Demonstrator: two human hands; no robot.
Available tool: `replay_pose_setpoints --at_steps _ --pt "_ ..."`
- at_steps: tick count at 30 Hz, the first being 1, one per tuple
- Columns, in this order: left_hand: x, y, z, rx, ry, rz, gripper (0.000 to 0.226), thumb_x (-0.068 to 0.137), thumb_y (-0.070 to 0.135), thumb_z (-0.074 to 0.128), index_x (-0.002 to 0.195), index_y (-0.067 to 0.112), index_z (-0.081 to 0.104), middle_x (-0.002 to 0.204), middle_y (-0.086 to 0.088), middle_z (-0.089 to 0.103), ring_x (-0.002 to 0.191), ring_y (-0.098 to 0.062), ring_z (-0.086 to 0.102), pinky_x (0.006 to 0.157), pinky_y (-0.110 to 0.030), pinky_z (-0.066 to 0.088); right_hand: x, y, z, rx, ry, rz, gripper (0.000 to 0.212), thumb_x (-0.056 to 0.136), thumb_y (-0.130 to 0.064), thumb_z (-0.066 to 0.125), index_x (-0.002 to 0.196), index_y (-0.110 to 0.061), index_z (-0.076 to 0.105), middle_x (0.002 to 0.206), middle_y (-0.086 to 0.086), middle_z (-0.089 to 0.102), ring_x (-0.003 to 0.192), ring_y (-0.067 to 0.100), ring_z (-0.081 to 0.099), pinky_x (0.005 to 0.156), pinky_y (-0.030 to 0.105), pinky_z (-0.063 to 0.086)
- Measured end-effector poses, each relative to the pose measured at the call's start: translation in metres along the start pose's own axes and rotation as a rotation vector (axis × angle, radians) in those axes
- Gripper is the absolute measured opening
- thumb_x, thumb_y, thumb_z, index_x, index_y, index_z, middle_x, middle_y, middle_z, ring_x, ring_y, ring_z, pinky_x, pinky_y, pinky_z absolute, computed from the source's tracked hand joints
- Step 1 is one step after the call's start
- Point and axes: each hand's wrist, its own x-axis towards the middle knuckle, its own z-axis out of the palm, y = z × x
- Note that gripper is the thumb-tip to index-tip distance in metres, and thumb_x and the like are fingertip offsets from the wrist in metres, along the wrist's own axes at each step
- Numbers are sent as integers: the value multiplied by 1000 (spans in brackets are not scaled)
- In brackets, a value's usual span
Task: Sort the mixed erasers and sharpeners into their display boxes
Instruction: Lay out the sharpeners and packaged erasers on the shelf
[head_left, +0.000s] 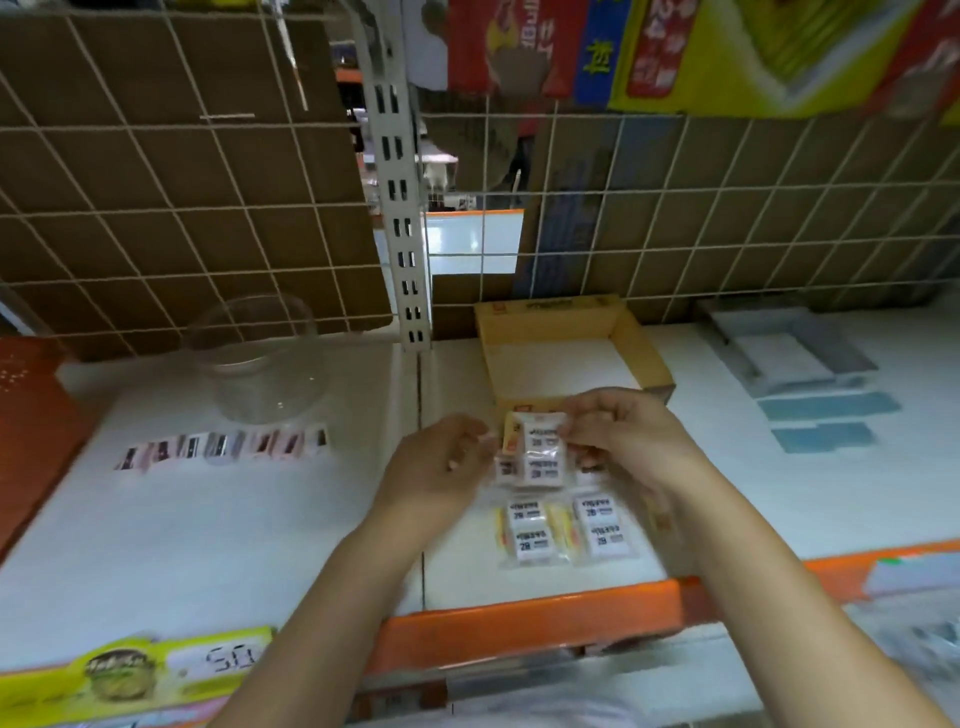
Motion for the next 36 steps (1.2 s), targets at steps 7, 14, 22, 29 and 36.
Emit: replay_pose_setpoints --at_steps 7,14,22,29,36 --pt "3 1 20 290 -1 154 26 94 26 45 116 21 58 106 2 60 97 -13 54 80 -26 42 8 3 -30 -408 116 -1 18 80 -5 66 97 -5 67 88 13 68 73 22 63 63 30 50" --pt "3 4 23 395 6 166 31 93 28 47 121 19 58 111 2 56 100 -14 53 78 -22 39 10 10 -25 -969 150 -199 21 84 -16 56 100 -11 69 95 10 66 97 24 56 73 25 40" --pt "-1 7 -11 524 78 259 39 94 33 43 127 16 54 126 -1 54 117 -22 47 89 -26 35 -11 -5 8 -1071 110 -506 28 93 -21 44 115 -13 60 114 5 55 108 22 46 83 30 40" --pt "-35 -12 -83 745 232 244 39 80 29 43 95 5 69 92 -16 68 80 -33 64 67 -30 49 -23 -33 102 -1108 -132 -781 29 94 -22 43 116 -14 61 114 4 58 104 23 52 80 29 41" --pt "-91 -53 -176 748 405 29 43 79 32 39 99 6 66 94 -15 64 84 -37 59 73 -39 50 -5 -51 196 -1164 -303 -980 28 92 -22 43 115 -18 59 115 2 56 108 21 47 84 31 38"
